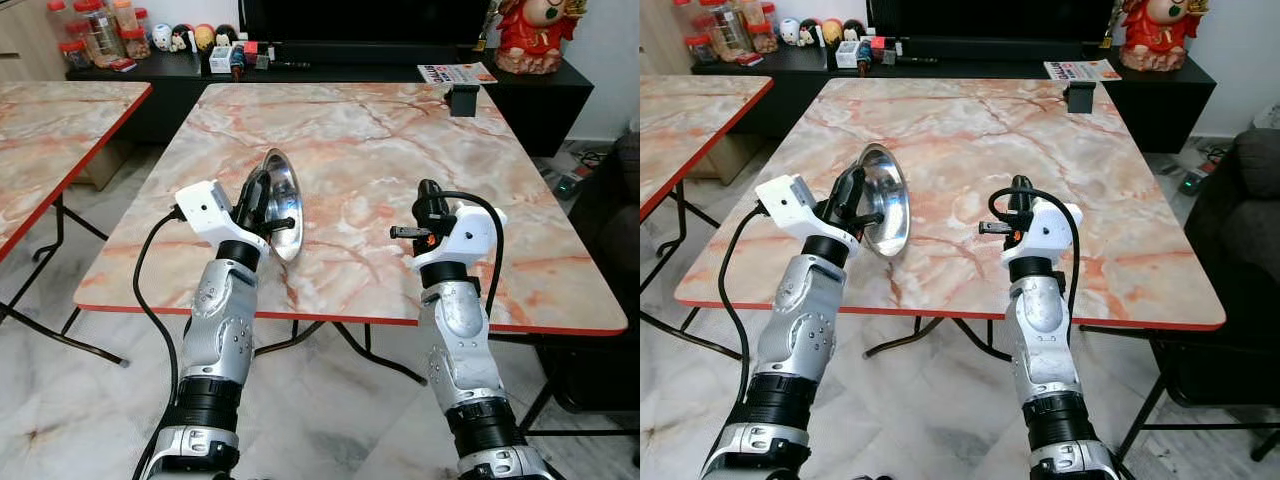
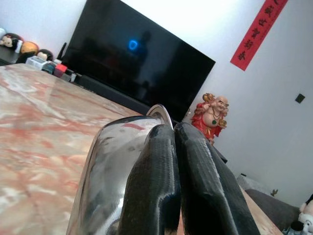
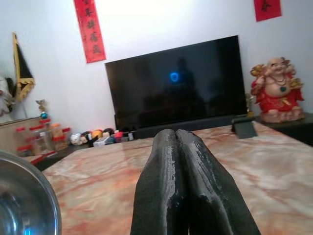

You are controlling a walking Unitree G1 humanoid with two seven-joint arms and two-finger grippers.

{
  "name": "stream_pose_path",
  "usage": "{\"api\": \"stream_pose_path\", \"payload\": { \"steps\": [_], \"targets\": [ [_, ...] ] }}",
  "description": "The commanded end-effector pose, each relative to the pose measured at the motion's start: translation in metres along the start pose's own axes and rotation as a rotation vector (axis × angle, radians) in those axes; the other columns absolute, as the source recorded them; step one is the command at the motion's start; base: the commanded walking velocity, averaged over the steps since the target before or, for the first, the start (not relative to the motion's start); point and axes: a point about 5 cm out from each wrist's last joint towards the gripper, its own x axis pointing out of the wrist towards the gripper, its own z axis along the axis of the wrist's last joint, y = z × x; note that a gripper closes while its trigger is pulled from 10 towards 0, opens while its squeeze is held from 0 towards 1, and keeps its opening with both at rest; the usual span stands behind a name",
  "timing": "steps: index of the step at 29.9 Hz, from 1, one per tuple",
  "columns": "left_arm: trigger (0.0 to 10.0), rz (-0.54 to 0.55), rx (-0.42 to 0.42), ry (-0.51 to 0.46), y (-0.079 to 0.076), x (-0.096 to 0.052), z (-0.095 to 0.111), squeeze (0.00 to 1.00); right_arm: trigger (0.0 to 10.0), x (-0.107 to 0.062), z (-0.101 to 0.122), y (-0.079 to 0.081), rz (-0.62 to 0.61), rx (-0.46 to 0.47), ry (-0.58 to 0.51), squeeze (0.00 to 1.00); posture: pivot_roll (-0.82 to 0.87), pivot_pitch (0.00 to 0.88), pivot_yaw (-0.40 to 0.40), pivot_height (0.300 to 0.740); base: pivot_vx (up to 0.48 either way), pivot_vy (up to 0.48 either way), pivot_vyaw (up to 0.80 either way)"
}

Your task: Setting the table

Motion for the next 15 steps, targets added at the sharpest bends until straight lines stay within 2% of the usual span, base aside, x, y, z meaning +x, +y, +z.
{"api": "stream_pose_path", "payload": {
  "steps": [1, 15],
  "targets": [
    [10.0, -0.019, 0.01, -0.027, -0.0053, 0.0016, 0.0049, 0.0, 10.0, 0.0017, 0.0031, -0.0002, 0.0, -0.003, -0.012, 0.0, 0.0, 0.111, 0.016, 0.74, 0.0, -0.296, 0.0],
    [10.0, -0.014, 0.012, -0.031, -0.0038, 0.0016, 0.0057, 0.0, 10.0, 0.0014, 0.0021, -0.0003, 0.001, 0.0, -0.005, 0.0, 0.0, 0.11, 0.012, 0.74, 0.0, -0.327, 0.0]
  ]
}}
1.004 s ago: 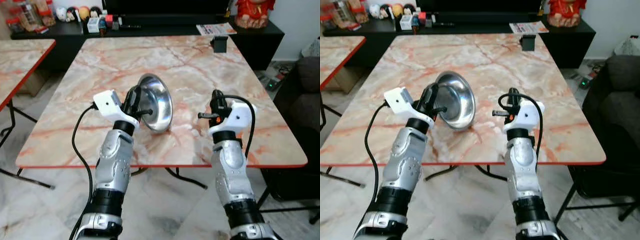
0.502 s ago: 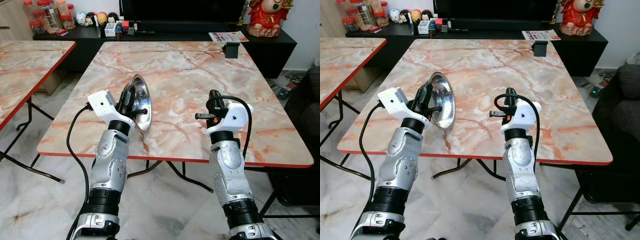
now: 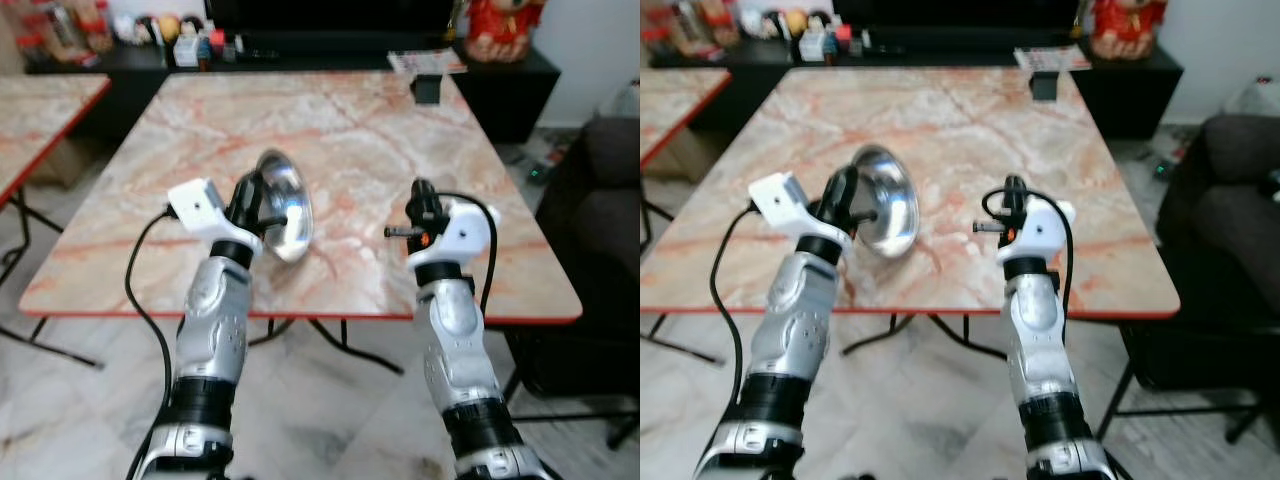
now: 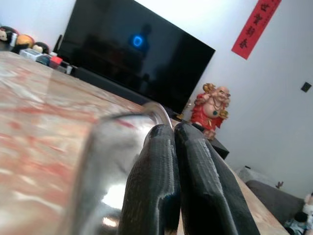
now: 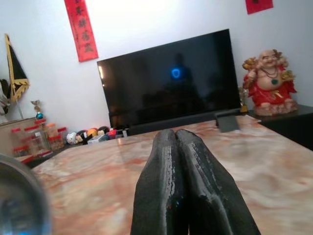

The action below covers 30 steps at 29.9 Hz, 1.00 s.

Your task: Setting the table

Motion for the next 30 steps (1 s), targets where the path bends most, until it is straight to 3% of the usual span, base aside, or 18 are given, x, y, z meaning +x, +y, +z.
{"api": "stream_pose_path", "payload": {
  "steps": [1, 15, 30],
  "targets": [
    [10.0, -0.021, 0.015, -0.027, -0.004, 0.002, 0.006, 0.0, 10.0, 0.001, 0.002, 0.0, -0.003, 0.005, -0.004, 0.0, 0.0, 0.11, 0.009, 0.74, 0.0, -0.307, 0.0],
    [10.0, 0.059, -0.019, -0.038, 0.016, 0.004, 0.012, 0.0, 10.0, 0.001, 0.001, 0.002, 0.004, 0.02, 0.005, 0.0, 0.0, 0.112, 0.0, 0.74, 0.0, 0.0, 0.0],
    [10.0, 0.078, -0.021, -0.053, 0.019, 0.006, 0.014, 0.0, 10.0, 0.002, 0.001, 0.002, 0.014, 0.027, 0.009, 0.0, 0.0, 0.11, -0.009, 0.74, 0.083, 0.0, 0.0]
  ]
}}
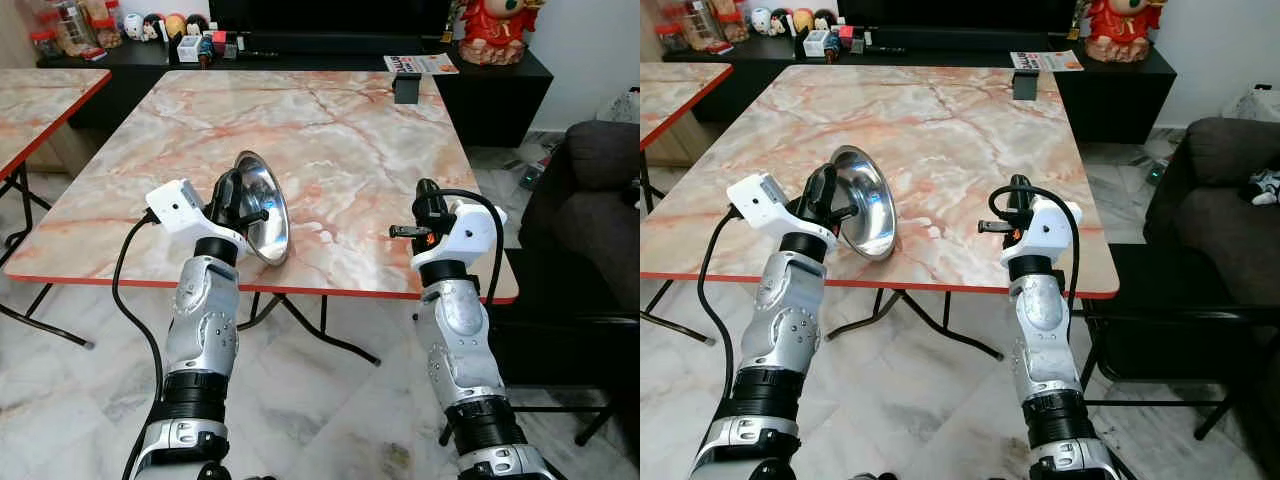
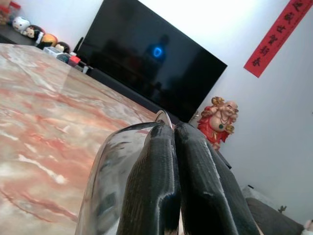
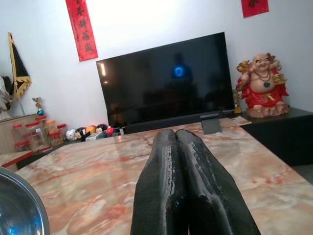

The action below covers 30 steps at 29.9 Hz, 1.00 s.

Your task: Setting the table

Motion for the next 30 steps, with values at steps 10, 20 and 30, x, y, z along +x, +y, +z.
{"api": "stream_pose_path", "payload": {
  "steps": [10, 20, 30],
  "targets": [
    [10.0, -0.024, 0.002, -0.021, -0.005, 0.005, 0.003, 0.0, 10.0, 0.004, 0.002, 0.004, 0.015, 0.025, 0.007, 0.0, 0.0, 0.108, -0.007, 0.74, 0.272, 0.0, -0.2],
    [10.0, -0.038, -0.002, -0.022, -0.008, 0.004, 0.004, 0.0, 10.0, 0.002, 0.004, 0.005, 0.022, 0.018, -0.014, 0.0, 0.0, 0.114, -0.008, 0.74, 0.26, 0.0, -0.06],
    [10.0, -0.014, -0.093, 0.01, -0.006, -0.012, -0.001, 0.0, 10.0, -0.001, 0.003, 0.004, 0.023, 0.017, -0.011, 0.0, 0.0, 0.122, -0.013, 0.74, 0.0, 0.0, 0.0]
  ]
}}
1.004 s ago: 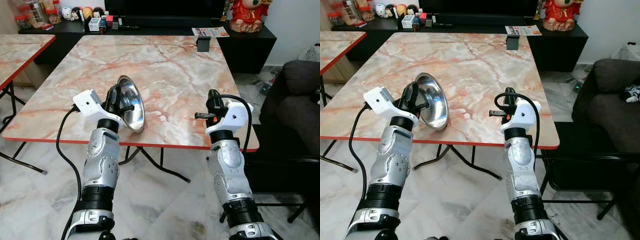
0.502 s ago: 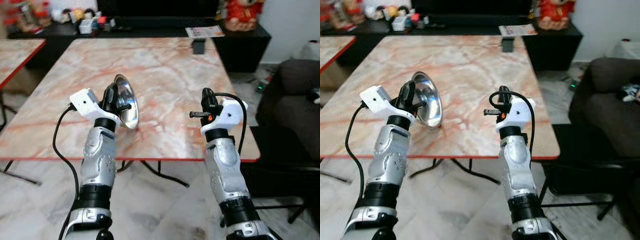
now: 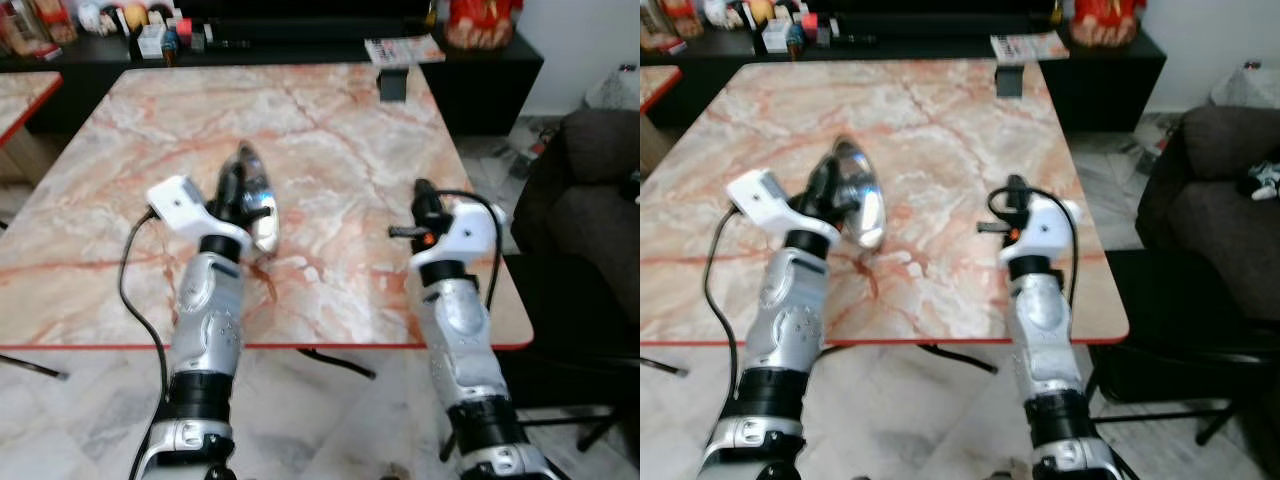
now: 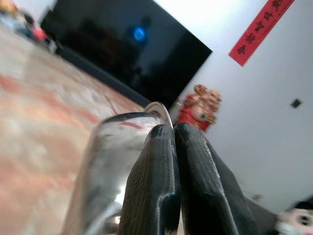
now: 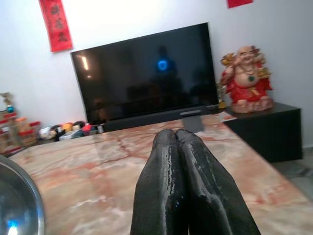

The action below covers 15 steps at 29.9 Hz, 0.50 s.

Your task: Setting the table

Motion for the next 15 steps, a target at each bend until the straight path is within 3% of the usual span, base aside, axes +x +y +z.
{"api": "stream_pose_path", "payload": {
  "steps": [1, 4, 5, 8, 15],
  "targets": [
    [10.0, 0.022, -0.046, 0.008, 0.004, -0.008, 0.001, 0.0, 10.0, -0.001, 0.002, 0.005, 0.013, 0.008, -0.006, 0.0, 0.0, 0.125, -0.014, 0.74, 0.0, 0.0, 0.0],
    [10.0, 0.025, -0.058, 0.011, 0.004, -0.009, 0.0, 0.0, 10.0, -0.001, 0.002, 0.004, 0.012, 0.006, -0.004, 0.0, 0.0, 0.125, -0.014, 0.74, 0.0, 0.0, 0.0],
    [10.0, 0.048, -0.101, 0.009, 0.006, -0.011, -0.001, 0.0, 10.0, -0.002, 0.002, 0.005, 0.013, 0.007, -0.004, 0.0, 0.0, 0.127, -0.015, 0.74, 0.0, 0.0, 0.0],
    [10.0, 0.256, -0.458, -0.009, 0.027, -0.028, -0.012, 0.0, 10.0, -0.004, 0.0, 0.005, 0.022, 0.008, 0.008, 0.0, 0.0, 0.137, -0.025, 0.74, 0.0, 0.0, 0.0],
    [10.0, 0.369, -0.627, -0.037, 0.043, -0.034, -0.019, 0.0, 10.0, -0.004, 0.0, 0.005, 0.035, 0.004, 0.013, 0.0, 0.0, 0.138, -0.041, 0.74, 0.0, 0.0, 0.0]
  ]
}}
